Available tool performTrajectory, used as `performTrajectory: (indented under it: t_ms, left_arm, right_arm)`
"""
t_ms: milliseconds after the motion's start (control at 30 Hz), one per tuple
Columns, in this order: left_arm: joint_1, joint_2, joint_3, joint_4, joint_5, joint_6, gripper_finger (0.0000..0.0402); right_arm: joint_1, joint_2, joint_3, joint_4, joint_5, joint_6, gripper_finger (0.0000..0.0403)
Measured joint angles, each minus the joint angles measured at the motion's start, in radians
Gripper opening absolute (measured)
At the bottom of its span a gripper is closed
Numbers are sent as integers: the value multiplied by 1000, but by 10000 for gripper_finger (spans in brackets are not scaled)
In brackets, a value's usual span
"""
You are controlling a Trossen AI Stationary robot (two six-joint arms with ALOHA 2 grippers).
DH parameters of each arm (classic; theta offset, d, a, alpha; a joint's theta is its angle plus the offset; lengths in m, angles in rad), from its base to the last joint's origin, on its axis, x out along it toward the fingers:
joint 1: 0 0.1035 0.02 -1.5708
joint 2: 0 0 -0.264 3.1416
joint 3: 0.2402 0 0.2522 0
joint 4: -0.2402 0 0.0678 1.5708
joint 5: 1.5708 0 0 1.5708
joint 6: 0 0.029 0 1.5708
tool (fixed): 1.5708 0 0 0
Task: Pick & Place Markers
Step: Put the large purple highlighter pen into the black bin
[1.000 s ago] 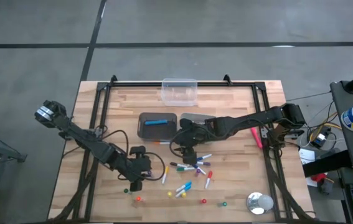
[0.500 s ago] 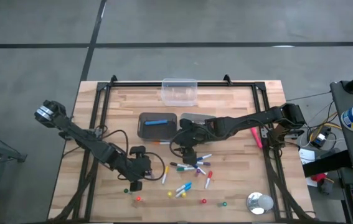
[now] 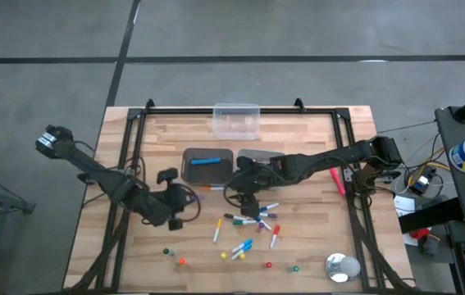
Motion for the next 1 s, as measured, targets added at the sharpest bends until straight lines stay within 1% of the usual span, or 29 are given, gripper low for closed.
performTrajectory:
  t_ms: [133,233,500,667,733,867,1000]
  left_arm:
    - [47,-41,-5,-6,-13,42,62]
    - [107,-57,-5,-7,11,78,62]
    - [345,-68,-6,-31,200,171,64]
    - [499,-61,-13,-18,352,206,64]
    - [554,-55,-21,-19,397,220,64]
    - [642,-26,-21,-36,430,225,64]
    - [690,19,-21,-45,519,225,64]
  right_arm:
    - [0,0,0,6,0,0,176]
    - [0,0,0,8,0,0,176]
    - [0,0,0,13,0,-3,176]
    - [0,0,-2,14,0,-2,176]
    - [0,0,-5,14,0,-2,176]
    - [0,0,-13,19,0,1,176]
    - [0,0,-21,26,0,5,176]
